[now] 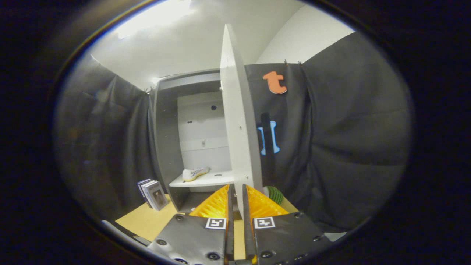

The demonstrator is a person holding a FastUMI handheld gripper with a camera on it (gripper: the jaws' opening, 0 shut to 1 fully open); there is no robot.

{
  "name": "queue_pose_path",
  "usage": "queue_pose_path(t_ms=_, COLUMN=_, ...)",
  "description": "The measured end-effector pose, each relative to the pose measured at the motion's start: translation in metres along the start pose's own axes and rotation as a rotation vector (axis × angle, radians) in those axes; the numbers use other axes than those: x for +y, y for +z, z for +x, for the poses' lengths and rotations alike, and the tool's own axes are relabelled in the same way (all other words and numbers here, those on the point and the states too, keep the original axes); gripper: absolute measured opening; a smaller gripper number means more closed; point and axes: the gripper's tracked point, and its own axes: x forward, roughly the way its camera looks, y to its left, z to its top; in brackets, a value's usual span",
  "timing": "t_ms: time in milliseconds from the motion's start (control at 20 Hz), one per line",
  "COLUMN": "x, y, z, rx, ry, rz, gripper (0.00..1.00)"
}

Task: Open the shoe cabinet door, grab the shoes and put them into the shoe cabinet, then close the shoe cabinet door.

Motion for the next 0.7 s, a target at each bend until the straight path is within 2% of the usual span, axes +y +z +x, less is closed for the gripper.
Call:
queue_pose_path(t_ms=200, x=0.042, y=-0.062, z=0.014, rx=0.103, ry=0.06, rz=-0.012, gripper=0.13)
queue_pose_path(t_ms=450, x=0.085, y=-0.16, z=0.032, rx=0.258, ry=0.115, rz=-0.022, gripper=0.13)
queue_pose_path(t_ms=700, x=0.109, y=-0.268, z=0.055, rx=0.416, ry=0.112, rz=-0.018, gripper=0.14)
